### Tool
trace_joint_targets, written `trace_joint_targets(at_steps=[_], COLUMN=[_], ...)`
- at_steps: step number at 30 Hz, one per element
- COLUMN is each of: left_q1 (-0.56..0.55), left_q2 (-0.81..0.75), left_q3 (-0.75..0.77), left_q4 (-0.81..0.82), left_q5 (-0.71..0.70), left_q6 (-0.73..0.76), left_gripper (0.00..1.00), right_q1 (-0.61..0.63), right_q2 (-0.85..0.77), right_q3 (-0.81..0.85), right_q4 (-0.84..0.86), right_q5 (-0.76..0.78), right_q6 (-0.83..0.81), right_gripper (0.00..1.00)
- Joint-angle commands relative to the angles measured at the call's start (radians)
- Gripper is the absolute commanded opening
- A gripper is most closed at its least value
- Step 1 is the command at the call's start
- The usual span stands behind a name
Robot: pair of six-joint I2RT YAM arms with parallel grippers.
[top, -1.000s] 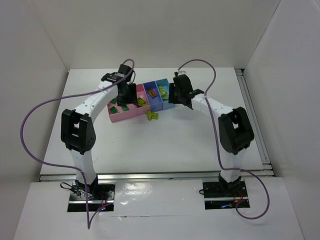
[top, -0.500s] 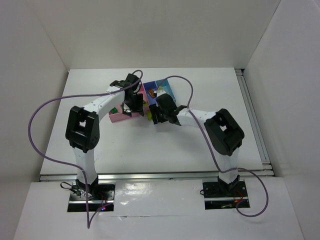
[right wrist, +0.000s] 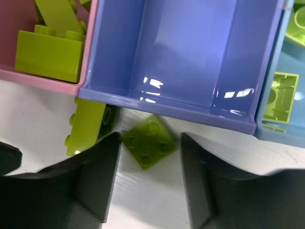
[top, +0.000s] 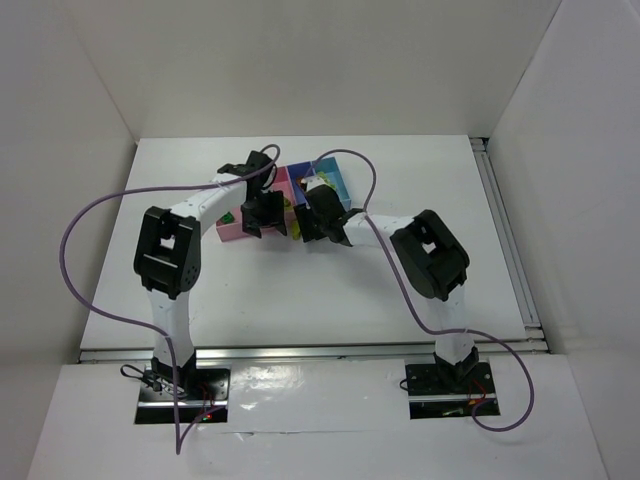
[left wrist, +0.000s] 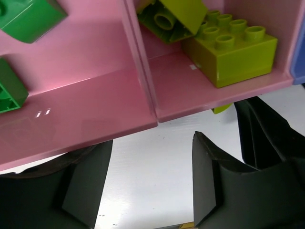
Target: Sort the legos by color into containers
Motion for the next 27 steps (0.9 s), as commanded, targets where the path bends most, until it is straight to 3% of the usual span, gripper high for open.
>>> trace_joint_targets(at_steps=[1,6,9,15,20,25,27], left_q1=[0.000,0.000,-0.009,-0.075,-0.105,-0.141,-0.150], left_q2=[0.007,0.007,0.007,0.033,0.108,0.160,0.174], left_q3=[0.009,0.009,-0.001,0.018,0.094,0.157,0.168], left_q4=[0.030,0.030,0.030,0.053,0.042,0.018,0.018], left_q5=[0.021,0.054,0.065,0.019,-0.042,-0.162,-0.173], left_q6=[0.006,-0.006,-0.032,-0.105,-0.144,-0.181,-0.190], left_gripper=[0.72,0.78,0.87,0.87,0.72,0.65,0.56], right_q1=[-0.003,0.006,0.006,0.006,0.006,-0.003,-0.003], right_q2=[0.010,-0.067,-0.139,-0.328,-0.430,-0.486,-0.495], right_q3=[0.008,-0.069,-0.130,-0.303,-0.365,-0.400,-0.400], right_q4=[0.037,0.087,0.087,0.077,0.028,0.016,0.016], right_q5=[0.015,0.047,0.058,0.090,0.115,0.115,0.115], right_q6=[-0.005,-0.005,0.005,0.067,0.098,0.098,0.098], right_gripper=[0.58,0.42,0.41,0.41,0.41,0.41,0.41])
